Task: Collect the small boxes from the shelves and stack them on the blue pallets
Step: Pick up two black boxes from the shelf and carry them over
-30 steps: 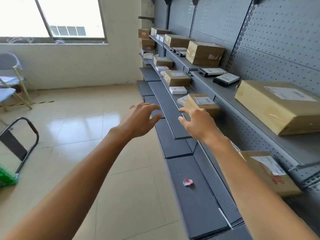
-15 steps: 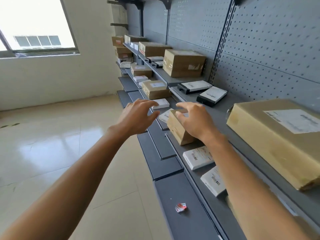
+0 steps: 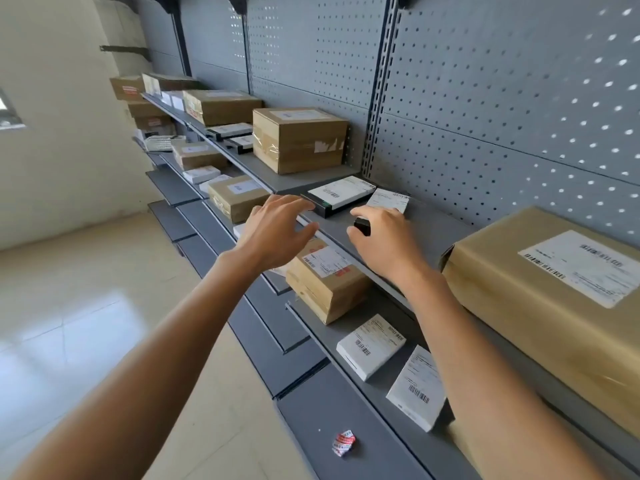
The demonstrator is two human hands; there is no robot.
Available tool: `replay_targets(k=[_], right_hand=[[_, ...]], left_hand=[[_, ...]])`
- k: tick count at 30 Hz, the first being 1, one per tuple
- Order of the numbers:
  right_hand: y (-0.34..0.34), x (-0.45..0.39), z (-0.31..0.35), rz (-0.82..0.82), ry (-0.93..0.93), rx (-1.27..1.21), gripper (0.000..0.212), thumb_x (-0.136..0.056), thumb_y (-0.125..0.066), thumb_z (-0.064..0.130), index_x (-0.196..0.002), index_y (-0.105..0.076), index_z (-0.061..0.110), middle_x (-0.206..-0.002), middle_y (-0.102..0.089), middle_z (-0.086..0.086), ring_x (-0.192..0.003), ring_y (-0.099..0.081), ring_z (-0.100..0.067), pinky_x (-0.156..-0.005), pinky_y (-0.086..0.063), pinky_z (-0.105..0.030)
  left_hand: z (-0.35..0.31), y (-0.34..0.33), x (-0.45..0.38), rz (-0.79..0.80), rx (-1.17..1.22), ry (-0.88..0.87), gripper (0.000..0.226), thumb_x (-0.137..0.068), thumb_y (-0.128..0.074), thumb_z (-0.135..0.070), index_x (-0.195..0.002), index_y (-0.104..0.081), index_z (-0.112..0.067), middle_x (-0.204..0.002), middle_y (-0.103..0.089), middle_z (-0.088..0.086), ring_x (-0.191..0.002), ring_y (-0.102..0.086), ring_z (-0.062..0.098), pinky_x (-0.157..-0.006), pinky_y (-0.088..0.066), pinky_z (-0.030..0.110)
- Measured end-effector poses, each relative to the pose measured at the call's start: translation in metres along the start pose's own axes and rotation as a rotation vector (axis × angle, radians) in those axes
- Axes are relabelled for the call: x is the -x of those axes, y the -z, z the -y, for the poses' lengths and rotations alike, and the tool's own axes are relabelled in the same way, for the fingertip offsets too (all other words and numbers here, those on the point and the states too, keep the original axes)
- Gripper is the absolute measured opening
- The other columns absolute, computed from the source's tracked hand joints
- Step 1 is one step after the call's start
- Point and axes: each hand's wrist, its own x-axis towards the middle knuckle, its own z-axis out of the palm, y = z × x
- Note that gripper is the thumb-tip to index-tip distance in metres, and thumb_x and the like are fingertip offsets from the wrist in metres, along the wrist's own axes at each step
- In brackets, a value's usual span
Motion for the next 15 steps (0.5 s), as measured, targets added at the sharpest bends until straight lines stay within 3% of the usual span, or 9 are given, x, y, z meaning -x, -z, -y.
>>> replay_targets(k=[9,15], right_hand=[[-0.028,-0.041,-0.003,-0.097,-0.269,0.189,0.040,-0.097,-0.058,0.038,-0.134,-0.061,0.020,-0.140,-0.058,0.002,-0.131,-0.045,-0.024,-0.103,-0.043,-0.045],[-0.047,-0.055,0.005,-0.134,-0.432,0.315,0.060,-0.093,-0.053,0.058,-0.141,-0.053,0.023,-0.147,-0.050,0.003,-0.133,-0.040,-0.025,-0.103,-0.039,-0.046]], left_hand=[[0.044,-0.043,-0.089,0.128,0.082,-0.167,0.059,-0.092,-0.057,-0.060,-0.143,-0.050,-0.032,-0.153,-0.043,-0.002,-0.141,-0.034,0.027,-0.111,-0.033,0.055],[0.053,-0.061,-0.122,0.228,0.085,-0.222,0.070,-0.088,-0.053,-0.069,-0.149,-0.042,-0.036,-0.160,-0.031,0.001,-0.147,-0.026,0.030,-0.113,-0.025,0.059]])
